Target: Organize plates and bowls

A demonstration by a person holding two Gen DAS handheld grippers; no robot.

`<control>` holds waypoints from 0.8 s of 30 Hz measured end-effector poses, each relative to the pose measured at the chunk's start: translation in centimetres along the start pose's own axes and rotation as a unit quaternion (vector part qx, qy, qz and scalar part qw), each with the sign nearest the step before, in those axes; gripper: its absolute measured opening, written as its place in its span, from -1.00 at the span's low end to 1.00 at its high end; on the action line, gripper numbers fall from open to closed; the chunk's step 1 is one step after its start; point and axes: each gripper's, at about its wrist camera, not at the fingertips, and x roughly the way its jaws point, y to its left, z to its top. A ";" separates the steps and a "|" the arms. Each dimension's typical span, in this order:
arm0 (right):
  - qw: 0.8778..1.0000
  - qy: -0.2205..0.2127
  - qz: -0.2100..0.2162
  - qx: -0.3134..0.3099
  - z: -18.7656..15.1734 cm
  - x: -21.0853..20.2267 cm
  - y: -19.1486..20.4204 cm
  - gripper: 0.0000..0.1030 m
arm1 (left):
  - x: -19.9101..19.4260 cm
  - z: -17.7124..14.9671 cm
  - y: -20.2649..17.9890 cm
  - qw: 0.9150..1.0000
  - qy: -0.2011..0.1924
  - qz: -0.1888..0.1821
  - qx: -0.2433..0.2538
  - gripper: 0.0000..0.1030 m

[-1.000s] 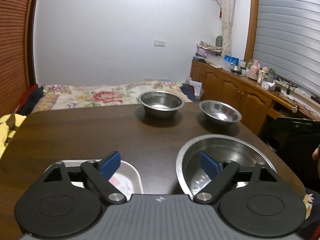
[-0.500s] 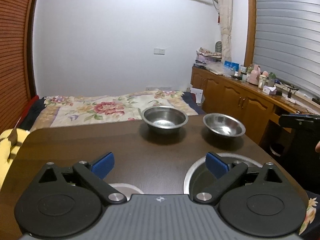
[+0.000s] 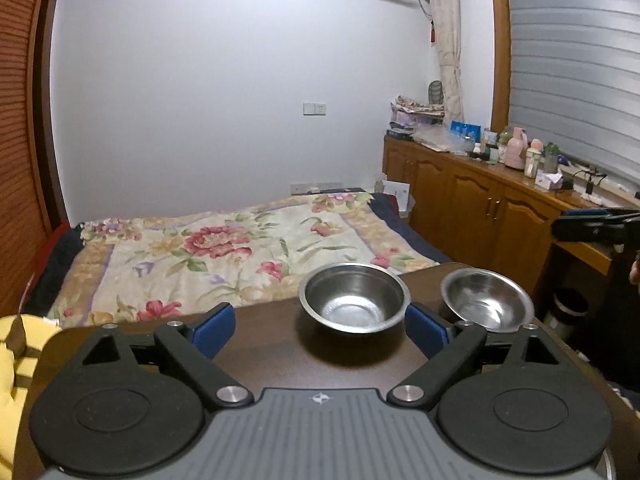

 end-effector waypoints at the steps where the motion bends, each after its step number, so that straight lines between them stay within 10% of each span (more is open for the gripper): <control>1: 1.000 0.007 0.005 0.002 0.0 0.8 0.0 1.00 | 0.3 0.1 0.0 1.000 0.000 -0.003 0.001 0.82; 9: 0.998 0.056 0.019 0.016 0.2 6.7 -0.1 0.96 | 4.2 1.0 0.2 0.999 0.018 -0.028 -0.008 0.68; 24: 0.986 0.161 0.040 0.005 -0.3 14.9 1.2 0.09 | 11.9 0.2 2.3 0.993 0.091 -0.051 -0.057 0.25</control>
